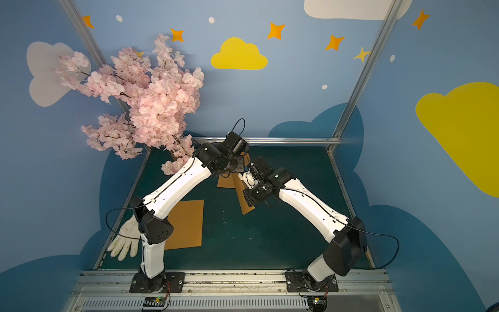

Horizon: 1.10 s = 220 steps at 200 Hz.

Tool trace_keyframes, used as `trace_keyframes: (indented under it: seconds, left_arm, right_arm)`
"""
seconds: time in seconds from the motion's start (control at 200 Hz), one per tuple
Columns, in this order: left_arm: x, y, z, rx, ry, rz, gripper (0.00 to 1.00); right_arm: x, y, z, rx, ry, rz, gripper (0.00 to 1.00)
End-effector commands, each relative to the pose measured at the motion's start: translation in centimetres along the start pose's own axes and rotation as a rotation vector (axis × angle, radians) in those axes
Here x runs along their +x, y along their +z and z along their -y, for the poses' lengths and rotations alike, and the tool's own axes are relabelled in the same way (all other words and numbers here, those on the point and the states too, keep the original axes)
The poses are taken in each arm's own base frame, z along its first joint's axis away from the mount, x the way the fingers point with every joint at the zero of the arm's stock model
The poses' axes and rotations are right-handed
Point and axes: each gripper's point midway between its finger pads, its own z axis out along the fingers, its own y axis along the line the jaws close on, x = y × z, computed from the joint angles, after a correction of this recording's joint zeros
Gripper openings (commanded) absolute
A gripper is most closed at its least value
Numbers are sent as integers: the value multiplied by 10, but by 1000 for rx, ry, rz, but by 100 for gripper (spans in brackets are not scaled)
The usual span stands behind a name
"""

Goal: Open the file bag
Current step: Pick up the file bag from the center of the board.

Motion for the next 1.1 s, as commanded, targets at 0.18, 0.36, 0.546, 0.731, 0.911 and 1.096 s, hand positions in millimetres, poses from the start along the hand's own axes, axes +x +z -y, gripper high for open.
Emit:
trace_keyframes:
  seconds: [0.18,0.36,0.546,0.731,0.911,1.096]
  left_arm:
    - [3,0,-3,-15,17,-5,3]
    - [-5,-7,-6,-12,9,19,3]
    - [-12,-9,-10,-6,-6,39,3]
    - [-18,-14,-11,42,-20,89,3]
    - [-21,-24,-16,159,-55,164,3]
    - [-16,-36,-22,302,-100,215,3]
  right_arm:
    - [-22,-9,-12,-24,-30,72,7]
    - [-19,-7,-14,-37,-22,70,31]
    - [-15,-16,-25,-84,-32,111,45]
    - [0,-32,-14,-40,30,153,53]
    - [7,-49,6,-8,31,283,58]
    - [1,-68,34,-69,142,370,60]
